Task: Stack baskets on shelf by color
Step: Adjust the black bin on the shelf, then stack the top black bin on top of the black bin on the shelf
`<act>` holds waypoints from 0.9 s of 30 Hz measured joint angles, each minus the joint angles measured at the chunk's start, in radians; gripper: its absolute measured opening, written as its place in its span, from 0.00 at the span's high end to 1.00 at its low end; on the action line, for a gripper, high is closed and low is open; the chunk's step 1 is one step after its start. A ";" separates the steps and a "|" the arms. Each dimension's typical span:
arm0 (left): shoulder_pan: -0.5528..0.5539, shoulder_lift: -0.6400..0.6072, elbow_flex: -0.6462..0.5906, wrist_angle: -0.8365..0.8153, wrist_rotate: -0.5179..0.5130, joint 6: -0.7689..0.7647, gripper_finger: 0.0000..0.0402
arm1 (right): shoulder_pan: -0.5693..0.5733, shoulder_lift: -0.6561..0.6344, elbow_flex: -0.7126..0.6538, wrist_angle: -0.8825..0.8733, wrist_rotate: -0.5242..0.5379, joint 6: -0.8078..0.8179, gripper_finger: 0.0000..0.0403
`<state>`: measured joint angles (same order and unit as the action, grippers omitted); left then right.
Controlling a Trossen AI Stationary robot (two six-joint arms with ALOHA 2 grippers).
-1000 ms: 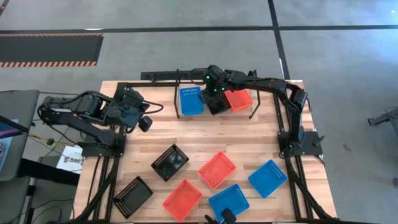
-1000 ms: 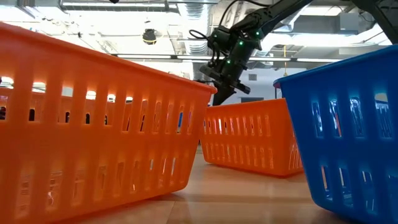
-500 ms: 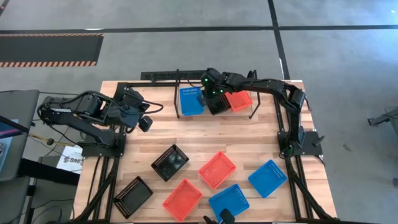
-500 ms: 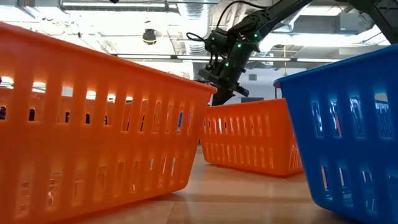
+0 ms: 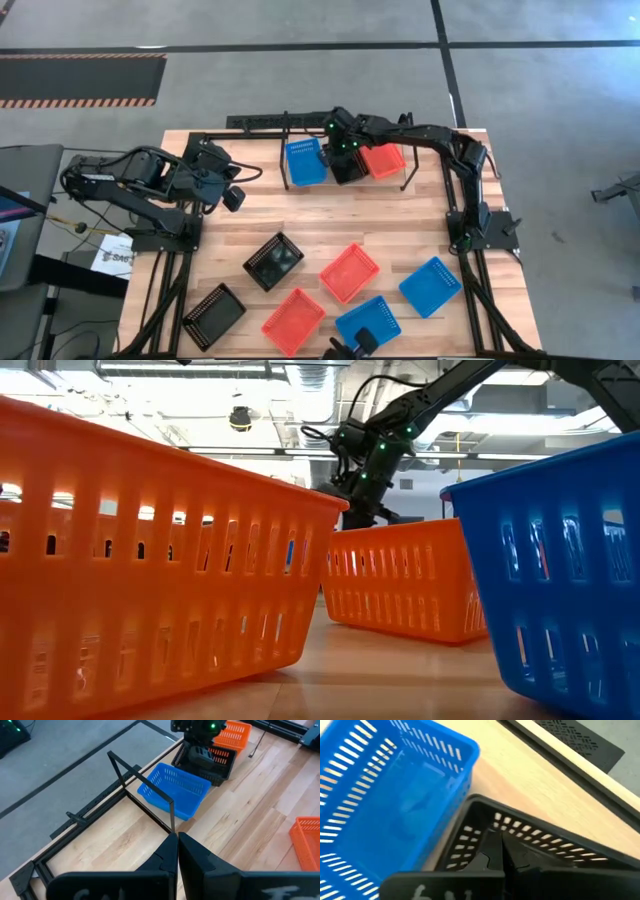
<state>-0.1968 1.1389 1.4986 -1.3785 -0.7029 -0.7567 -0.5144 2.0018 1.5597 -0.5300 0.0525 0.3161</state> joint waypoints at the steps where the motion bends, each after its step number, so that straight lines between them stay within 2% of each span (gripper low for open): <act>1: 0.000 0.000 0.000 0.000 0.000 0.000 1.00 | -0.006 0.000 0.000 0.000 0.000 -0.003 1.00; 15: 0.000 0.000 0.000 0.000 0.000 0.000 1.00 | -0.045 0.000 0.000 0.015 -0.001 -0.003 1.00; 22: 0.000 0.000 0.000 -0.001 0.000 -0.011 1.00 | 0.022 -0.066 0.052 0.010 -0.024 -0.034 1.00; 27: 0.000 0.000 -0.004 0.001 0.000 -0.026 1.00 | 0.098 -0.171 0.110 -0.070 -0.025 -0.111 1.00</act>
<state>-0.1970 1.1387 1.4950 -1.3777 -0.7029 -0.7828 -0.4169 1.8310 1.6700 -0.5996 0.0273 0.2049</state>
